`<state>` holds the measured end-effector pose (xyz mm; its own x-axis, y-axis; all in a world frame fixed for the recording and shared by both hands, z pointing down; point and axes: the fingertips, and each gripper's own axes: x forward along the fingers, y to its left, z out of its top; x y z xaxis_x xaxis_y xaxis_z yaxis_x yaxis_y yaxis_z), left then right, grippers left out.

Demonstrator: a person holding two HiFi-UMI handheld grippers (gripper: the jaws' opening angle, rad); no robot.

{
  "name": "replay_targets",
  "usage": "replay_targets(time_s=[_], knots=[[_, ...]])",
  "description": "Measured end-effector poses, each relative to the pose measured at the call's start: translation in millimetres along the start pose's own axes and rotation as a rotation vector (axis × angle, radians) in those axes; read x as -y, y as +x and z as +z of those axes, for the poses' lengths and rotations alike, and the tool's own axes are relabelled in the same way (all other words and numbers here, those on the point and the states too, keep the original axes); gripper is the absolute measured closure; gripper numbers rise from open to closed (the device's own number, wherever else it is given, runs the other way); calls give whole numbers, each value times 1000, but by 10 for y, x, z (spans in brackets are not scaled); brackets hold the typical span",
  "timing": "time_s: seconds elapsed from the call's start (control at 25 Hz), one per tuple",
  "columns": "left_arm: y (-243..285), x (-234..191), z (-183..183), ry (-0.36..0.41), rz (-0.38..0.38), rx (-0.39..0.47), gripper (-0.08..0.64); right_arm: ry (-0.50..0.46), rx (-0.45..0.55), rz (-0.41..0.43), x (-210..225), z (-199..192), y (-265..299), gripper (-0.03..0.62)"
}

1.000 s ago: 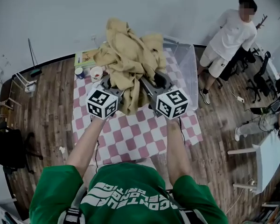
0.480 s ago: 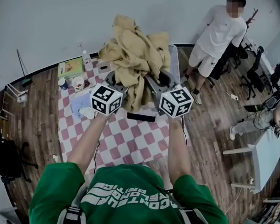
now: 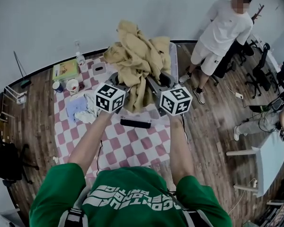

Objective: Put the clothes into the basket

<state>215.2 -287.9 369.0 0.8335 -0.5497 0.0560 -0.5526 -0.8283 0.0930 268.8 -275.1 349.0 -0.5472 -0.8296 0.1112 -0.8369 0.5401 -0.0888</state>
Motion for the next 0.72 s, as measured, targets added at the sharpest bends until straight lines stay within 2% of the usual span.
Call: replay_targets(time_s=[0.44, 0.72], knots=[[383, -393, -845, -117, 8, -165, 482, 144, -136, 4, 443, -839, 442, 428], [624, -588, -1447, -185, -10, -294, 482, 249, -249, -24, 714, -1447, 667, 428]])
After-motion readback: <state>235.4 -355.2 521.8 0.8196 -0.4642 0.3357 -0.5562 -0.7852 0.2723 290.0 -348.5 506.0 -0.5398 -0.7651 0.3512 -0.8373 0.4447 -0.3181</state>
